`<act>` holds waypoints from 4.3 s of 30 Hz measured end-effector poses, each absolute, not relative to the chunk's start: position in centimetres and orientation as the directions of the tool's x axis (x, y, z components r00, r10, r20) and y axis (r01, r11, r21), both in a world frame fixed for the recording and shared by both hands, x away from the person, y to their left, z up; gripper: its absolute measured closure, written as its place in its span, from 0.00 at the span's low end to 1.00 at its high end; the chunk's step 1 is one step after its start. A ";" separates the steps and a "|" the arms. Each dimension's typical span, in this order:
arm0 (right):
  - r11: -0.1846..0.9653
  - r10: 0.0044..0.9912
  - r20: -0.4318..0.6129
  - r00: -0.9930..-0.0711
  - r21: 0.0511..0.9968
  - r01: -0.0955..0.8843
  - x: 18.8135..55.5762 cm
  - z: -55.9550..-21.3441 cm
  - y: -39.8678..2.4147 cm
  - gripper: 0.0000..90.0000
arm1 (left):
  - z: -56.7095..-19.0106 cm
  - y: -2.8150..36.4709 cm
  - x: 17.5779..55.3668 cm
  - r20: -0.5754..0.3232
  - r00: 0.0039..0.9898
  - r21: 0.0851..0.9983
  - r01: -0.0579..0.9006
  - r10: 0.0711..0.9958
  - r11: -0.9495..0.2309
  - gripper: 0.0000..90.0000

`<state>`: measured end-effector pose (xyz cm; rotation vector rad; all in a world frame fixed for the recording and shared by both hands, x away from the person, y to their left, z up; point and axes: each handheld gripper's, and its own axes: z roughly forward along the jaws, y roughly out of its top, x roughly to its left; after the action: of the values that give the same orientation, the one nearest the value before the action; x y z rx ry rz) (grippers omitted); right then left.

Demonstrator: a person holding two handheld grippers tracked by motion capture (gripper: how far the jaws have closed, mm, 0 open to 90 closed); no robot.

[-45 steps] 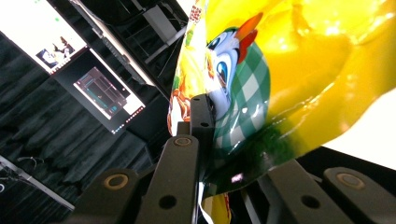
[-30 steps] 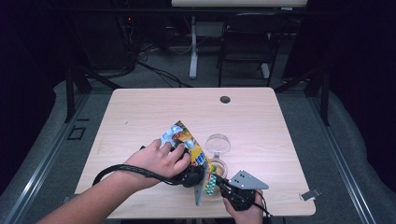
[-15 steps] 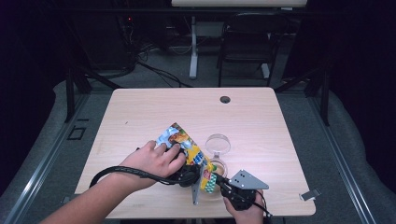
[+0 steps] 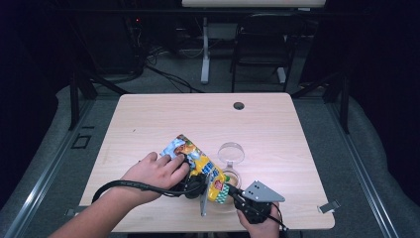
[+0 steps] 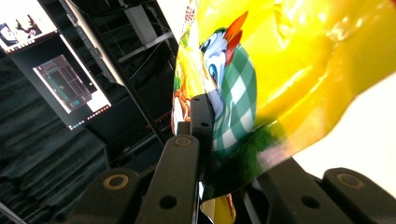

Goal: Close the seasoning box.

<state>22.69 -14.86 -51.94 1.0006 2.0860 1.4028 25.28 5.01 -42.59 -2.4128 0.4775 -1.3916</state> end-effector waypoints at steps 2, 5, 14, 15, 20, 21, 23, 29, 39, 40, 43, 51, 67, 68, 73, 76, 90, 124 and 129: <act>0.232 0.762 0.033 -0.647 0.919 0.320 22.6 -51.9 -14.8 1.00 | -42.7 5.2 25.3 0.770 0.475 -0.418 -0.128 -0.425 -0.899 0.96; 0.229 0.763 0.031 -0.646 0.921 0.315 22.6 -51.9 -14.8 1.00 | -42.9 5.5 25.3 0.777 0.485 -0.395 -0.122 -0.402 -0.911 0.96; 0.229 0.765 0.025 -0.644 0.924 0.308 22.6 -51.7 -14.9 1.00 | -43.6 6.4 25.5 0.792 0.521 -0.307 -0.111 -0.318 -0.945 0.96; 0.231 0.764 0.024 -0.644 0.923 0.308 22.6 -51.7 -14.9 1.00 | -43.7 6.5 25.5 0.793 0.523 -0.301 -0.111 -0.314 -0.947 0.96; 0.221 0.766 0.030 -0.642 0.926 0.307 22.6 -51.8 -14.9 1.00 | -44.2 6.9 25.6 0.792 0.543 -0.266 -0.106 -0.280 -0.958 0.96; 0.222 0.766 0.028 -0.642 0.926 0.305 22.6 -51.8 -14.9 1.00 | -44.3 7.0 25.6 0.794 0.546 -0.255 -0.101 -0.267 -0.962 0.96; 0.221 0.765 0.029 -0.644 0.927 0.304 22.6 -51.7 -15.0 1.00 | -44.4 7.1 25.6 0.793 0.550 -0.248 -0.100 -0.261 -0.964 0.96; 0.219 0.764 0.029 -0.644 0.928 0.302 22.6 -51.7 -15.0 1.00 | -44.7 7.4 25.6 0.794 0.562 -0.217 -0.093 -0.231 -0.972 0.96; 0.224 0.765 0.019 -0.644 0.929 0.293 22.6 -51.6 -15.1 1.00 | -45.3 8.0 25.8 0.784 0.598 -0.149 -0.080 -0.167 -0.986 0.96; 0.225 0.765 0.016 -0.644 0.930 0.291 22.6 -51.6 -15.1 1.00 | -45.4 8.1 25.8 0.784 0.599 -0.142 -0.080 -0.161 -0.987 0.96; 0.228 0.765 0.010 -0.644 0.931 0.285 22.6 -51.6 -15.1 1.00 | -45.6 8.3 25.9 0.777 0.613 -0.119 -0.076 -0.141 -0.990 0.96; 0.225 0.764 0.008 -0.645 0.933 0.279 22.5 -51.6 -14.9 1.00 | -46.2 9.0 26.0 0.761 0.645 -0.044 -0.055 -0.069 -0.997 0.97; 0.217 0.759 0.018 -0.650 0.936 0.279 22.6 -51.7 -15.1 0.98 | -47.5 10.1 26.3 0.725 0.689 0.046 -0.036 0.009 -0.998 0.97; 0.217 0.760 0.019 -0.650 0.935 0.280 22.6 -51.7 -15.1 0.97 | -47.6 10.2 26.3 0.721 0.693 0.045 -0.033 0.009 -0.998 0.97; 0.215 0.759 0.021 -0.651 0.935 0.281 22.7 -51.7 -15.1 0.95 | -47.9 10.5 26.5 0.703 0.710 0.093 -0.019 0.052 -0.996 0.97; 0.205 0.761 0.028 -0.649 0.938 0.281 22.7 -51.7 -15.1 0.93 | -48.2 10.7 26.6 0.685 0.725 0.117 -0.012 0.072 -0.993 0.97; 0.188 0.762 0.046 -0.646 0.939 0.289 22.9 -51.8 -15.2 0.85 | -48.8 11.2 27.0 0.634 0.758 0.197 0.029 0.150 -0.980 0.97; 0.160 0.776 0.051 -0.628 0.948 0.275 22.9 -51.8 -15.5 0.79 | -51.5 13.1 28.0 0.447 0.834 0.419 0.126 0.325 -0.899 0.97; 0.162 0.775 0.052 -0.629 0.947 0.278 22.9 -51.9 -15.5 0.79 | -51.6 13.5 28.1 0.427 0.836 0.447 0.137 0.345 -0.884 0.97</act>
<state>22.92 -15.50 -51.87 0.9968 1.9959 1.4729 28.05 13.53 -51.59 -3.3958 -0.4672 -0.9276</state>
